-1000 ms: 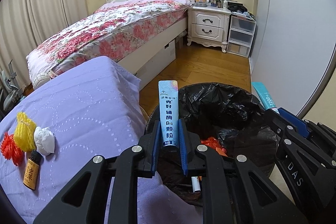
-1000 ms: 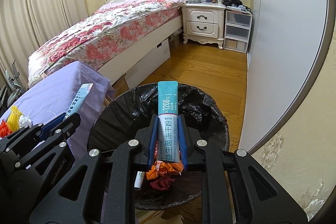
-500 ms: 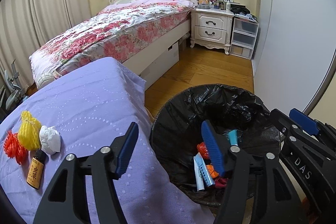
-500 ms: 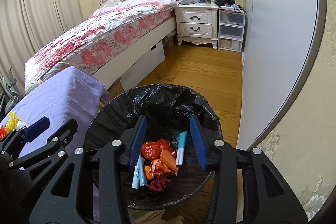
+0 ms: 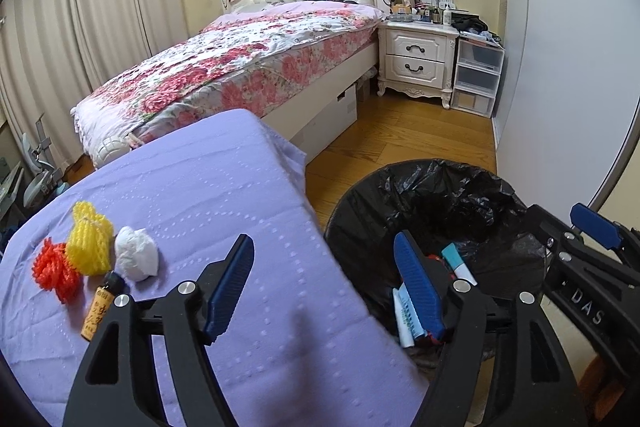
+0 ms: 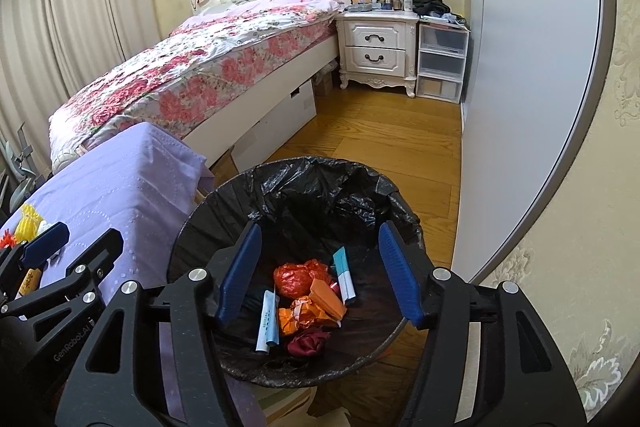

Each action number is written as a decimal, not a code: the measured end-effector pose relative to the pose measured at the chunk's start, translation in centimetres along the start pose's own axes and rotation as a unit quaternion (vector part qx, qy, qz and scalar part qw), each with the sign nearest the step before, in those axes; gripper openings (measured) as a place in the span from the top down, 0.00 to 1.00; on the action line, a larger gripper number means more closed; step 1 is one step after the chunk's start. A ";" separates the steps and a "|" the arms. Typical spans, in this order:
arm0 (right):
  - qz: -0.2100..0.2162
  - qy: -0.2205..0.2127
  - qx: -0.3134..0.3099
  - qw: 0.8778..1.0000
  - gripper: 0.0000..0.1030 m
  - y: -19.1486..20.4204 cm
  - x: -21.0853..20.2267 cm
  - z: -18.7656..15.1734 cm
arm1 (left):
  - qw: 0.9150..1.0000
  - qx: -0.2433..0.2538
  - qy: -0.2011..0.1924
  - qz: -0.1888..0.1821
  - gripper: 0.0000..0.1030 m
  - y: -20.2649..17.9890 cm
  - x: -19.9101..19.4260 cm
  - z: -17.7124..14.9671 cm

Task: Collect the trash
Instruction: 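Move both tools back over the table and grasp the amber bottle with the left gripper, then grasp the white crumpled bag ball with the right gripper, then lift the white ball and amber bottle and carry them over the bin, then open both grippers to drop the bottle and white ball into the bin, then move both open tools back over the mesh sleeves on the table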

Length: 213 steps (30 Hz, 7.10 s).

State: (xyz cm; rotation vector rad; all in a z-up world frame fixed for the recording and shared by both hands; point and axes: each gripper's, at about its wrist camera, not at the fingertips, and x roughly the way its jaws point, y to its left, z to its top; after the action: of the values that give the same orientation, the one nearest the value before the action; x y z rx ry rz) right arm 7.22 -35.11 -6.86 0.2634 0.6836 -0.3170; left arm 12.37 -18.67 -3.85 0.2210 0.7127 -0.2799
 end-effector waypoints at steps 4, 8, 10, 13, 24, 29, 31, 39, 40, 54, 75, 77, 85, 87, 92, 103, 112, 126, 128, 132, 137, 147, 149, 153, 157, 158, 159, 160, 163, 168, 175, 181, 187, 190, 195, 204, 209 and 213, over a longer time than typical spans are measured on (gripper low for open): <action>0.016 0.009 -0.004 1.000 0.41 0.9 -0.6 -1.0 | 1.000 -0.014 0.005 0.011 0.32 2.1 -1.0 -1.3; 0.034 0.020 -0.022 0.999 0.41 2.7 -1.1 -2.4 | 0.999 -0.028 0.015 0.027 0.32 4.4 -1.6 -2.7; 0.043 0.024 -0.030 0.998 0.41 3.6 -1.3 -2.8 | 0.998 -0.038 0.020 0.036 0.32 5.6 -1.8 -3.3; 0.059 0.029 -0.043 0.997 0.41 5.1 -1.7 -3.4 | 0.997 -0.057 0.026 0.050 0.32 7.8 -2.3 -4.3; 0.099 0.041 -0.098 0.989 0.41 11.1 -2.5 -4.7 | 0.989 -0.109 0.042 0.095 0.32 13.8 -1.9 -5.5; 0.104 0.046 -0.120 0.986 0.41 13.0 -2.2 -4.8 | 0.987 -0.113 0.063 0.095 0.35 15.5 -0.3 -5.4; 0.106 0.046 -0.126 0.985 0.41 13.5 -2.1 -4.8 | 0.986 -0.115 0.081 0.086 0.42 15.9 0.5 -5.3; 0.124 0.056 -0.153 0.979 0.41 16.2 -1.4 -4.6 | 0.990 -0.093 0.079 0.065 0.76 15.5 0.3 -5.8; 0.128 0.059 -0.155 0.978 0.41 16.5 -1.3 -4.6 | 0.991 -0.095 0.076 0.062 0.76 15.5 0.1 -6.0; 0.173 0.082 -0.221 0.956 0.34 23.4 -0.8 -5.8 | 0.983 -0.149 0.066 0.084 0.76 20.9 -4.1 -9.9; 0.151 0.098 -0.240 0.954 0.50 30.6 3.4 -3.8 | 0.961 -0.228 0.076 0.138 0.76 30.7 -4.2 -11.6; 0.146 0.097 -0.239 0.955 0.54 30.9 3.6 -3.6 | 0.961 -0.227 0.075 0.138 0.76 30.7 -4.3 -11.8; 0.151 0.095 -0.243 0.954 0.68 30.9 3.1 -3.9 | 0.961 -0.229 0.073 0.133 0.76 30.8 -4.5 -11.8; 0.154 0.095 -0.243 0.953 0.68 30.6 2.7 -4.2 | 0.962 -0.229 0.072 0.131 0.76 30.7 -4.7 -11.8; 0.159 0.096 -0.246 0.951 0.68 29.9 1.6 -5.0 | 0.963 -0.226 0.072 0.128 0.76 30.2 -5.1 -12.0; 0.171 0.096 -0.250 0.948 0.68 27.9 -1.1 -7.1 | 0.968 -0.217 0.066 0.111 0.76 27.5 -6.4 -12.7; 0.174 0.091 -0.251 0.948 0.69 26.1 -3.1 -8.6 | 0.972 -0.205 0.062 0.096 0.76 24.8 -7.4 -13.2; 0.170 0.052 -0.228 0.957 0.69 21.5 -7.0 -9.1 | 0.982 -0.173 0.036 0.069 0.76 19.3 -8.9 -12.3; 0.163 0.042 -0.221 0.961 0.69 20.4 -7.5 -8.7 | 0.984 -0.164 0.026 0.061 0.76 18.3 -9.0 -11.8; 0.151 0.028 -0.200 0.968 0.69 18.3 -7.8 -7.5 | 0.987 -0.151 0.014 0.050 0.76 16.6 -9.0 -10.8; 0.130 0.013 -0.173 0.976 0.69 15.5 -7.7 -5.9 | 0.990 -0.134 0.004 0.031 0.76 14.5 -8.5 -9.1; 0.087 -0.004 -0.121 0.989 0.68 10.0 -6.5 -3.3 | 0.996 -0.092 -0.013 -0.009 0.76 9.4 -6.5 -5.4; 0.079 -0.007 -0.111 0.991 0.68 8.9 -6.3 -2.8 | 0.996 -0.083 -0.015 -0.015 0.76 8.4 -6.1 -4.6; 0.060 -0.012 -0.090 0.994 0.68 6.8 -5.7 -1.9 | 0.997 -0.069 -0.021 -0.028 0.76 6.4 -5.4 -3.0; 0.045 -0.015 -0.077 0.996 0.68 5.3 -5.0 -1.1 | 0.998 -0.052 -0.027 -0.038 0.76 4.5 -4.7 -1.7; 0.043 -0.016 -0.074 0.996 0.68 4.9 -4.9 -1.0 | 0.998 -0.048 -0.028 -0.040 0.76 4.1 -4.5 -1.5; 0.041 -0.016 -0.070 0.997 0.68 4.6 -4.7 -0.8 | 0.998 -0.045 -0.029 -0.041 0.76 3.7 -4.4 -1.3; 0.040 -0.016 -0.067 0.997 0.68 4.3 -4.5 -0.7 | 0.998 -0.042 -0.030 -0.043 0.76 3.3 -4.1 -1.1; 0.035 -0.018 -0.061 0.997 0.68 3.7 -4.1 -0.3 | 0.997 -0.040 -0.031 -0.051 0.76 2.3 -3.5 -0.4; 0.030 -0.018 -0.050 0.998 0.68 2.9 -3.3 0.1 | 0.998 -0.030 -0.031 -0.049 0.76 0.9 -2.8 0.0; 0.029 -0.004 -0.034 0.999 0.68 2.0 -1.5 0.0 | 0.999 -0.019 -0.018 -0.040 0.76 0.0 -1.1 0.2; 0.022 0.002 -0.027 0.999 0.68 1.6 -0.1 0.4 | 0.999 -0.015 -0.005 -0.035 0.76 -0.7 0.6 0.7; 0.019 0.006 -0.017 1.000 0.68 0.8 0.8 0.8 | 0.999 -0.008 0.002 -0.031 0.76 -1.5 1.5 1.1; 0.017 0.006 -0.013 1.000 0.68 0.4 1.0 0.9 | 1.000 -0.005 0.004 -0.030 0.76 -1.9 1.7 1.2; 0.015 0.008 -0.011 1.000 0.67 0.1 1.1 0.9 | 1.000 0.003 0.004 -0.030 0.74 -2.3 1.8 1.3; 0.011 0.004 -0.005 1.000 0.54 -0.2 1.1 0.8 | 1.000 0.005 -0.007 -0.016 0.37 -2.1 1.3 1.3; 0.006 0.001 -0.002 1.000 0.50 -0.3 1.0 0.8 | 1.000 -0.005 -0.004 -0.013 0.31 -1.4 1.3 1.3; 0.004 0.001 -0.002 1.000 0.46 -0.3 0.9 0.8 | 1.000 -0.009 -0.003 -0.007 0.29 -1.0 1.1 1.2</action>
State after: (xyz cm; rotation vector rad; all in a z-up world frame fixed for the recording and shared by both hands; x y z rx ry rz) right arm 8.23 -35.81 -6.93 0.2619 0.6849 -0.3076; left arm 13.60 -20.17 -3.84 0.1971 0.7101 -0.2874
